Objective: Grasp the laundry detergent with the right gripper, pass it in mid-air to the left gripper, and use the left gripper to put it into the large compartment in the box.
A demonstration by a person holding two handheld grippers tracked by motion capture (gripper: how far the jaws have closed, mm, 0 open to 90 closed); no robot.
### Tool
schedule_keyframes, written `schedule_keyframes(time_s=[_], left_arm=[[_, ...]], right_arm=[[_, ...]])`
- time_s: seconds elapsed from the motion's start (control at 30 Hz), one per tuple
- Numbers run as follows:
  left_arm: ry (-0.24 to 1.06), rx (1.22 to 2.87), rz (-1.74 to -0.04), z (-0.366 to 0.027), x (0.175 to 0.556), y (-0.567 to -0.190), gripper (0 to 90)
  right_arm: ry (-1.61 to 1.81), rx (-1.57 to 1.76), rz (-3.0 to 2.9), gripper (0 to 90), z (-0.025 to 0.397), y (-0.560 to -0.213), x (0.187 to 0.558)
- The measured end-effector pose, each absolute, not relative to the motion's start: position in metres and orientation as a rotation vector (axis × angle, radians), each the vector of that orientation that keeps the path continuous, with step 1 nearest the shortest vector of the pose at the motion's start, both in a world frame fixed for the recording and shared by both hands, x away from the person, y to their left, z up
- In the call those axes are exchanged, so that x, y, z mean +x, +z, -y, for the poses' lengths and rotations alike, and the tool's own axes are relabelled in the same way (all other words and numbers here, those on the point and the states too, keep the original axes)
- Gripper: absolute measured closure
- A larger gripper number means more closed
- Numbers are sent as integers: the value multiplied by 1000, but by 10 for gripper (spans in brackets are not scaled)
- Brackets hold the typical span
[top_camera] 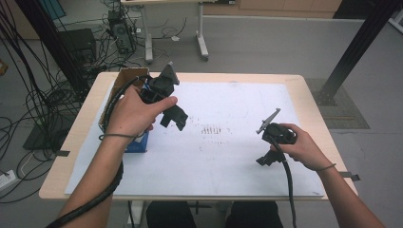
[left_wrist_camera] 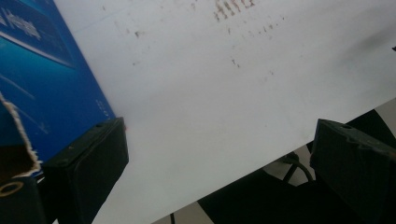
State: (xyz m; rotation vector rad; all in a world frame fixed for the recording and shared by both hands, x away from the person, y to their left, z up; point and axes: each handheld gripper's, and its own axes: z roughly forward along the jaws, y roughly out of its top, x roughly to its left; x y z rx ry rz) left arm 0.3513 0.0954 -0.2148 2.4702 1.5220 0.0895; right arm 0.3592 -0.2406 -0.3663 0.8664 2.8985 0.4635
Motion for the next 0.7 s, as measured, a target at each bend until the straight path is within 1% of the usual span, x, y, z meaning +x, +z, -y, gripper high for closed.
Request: schedule_keyframes(time_s=[0.53, 0.7], left_arm=[[14, 2537, -1531, -90, 343, -265, 52], [-1, 2529, -1546, -93, 342, -273, 53]], right_arm=[[466, 859, -2901, 66, 240, -367, 358], [467, 863, -2898, 66, 241, -367, 358]])
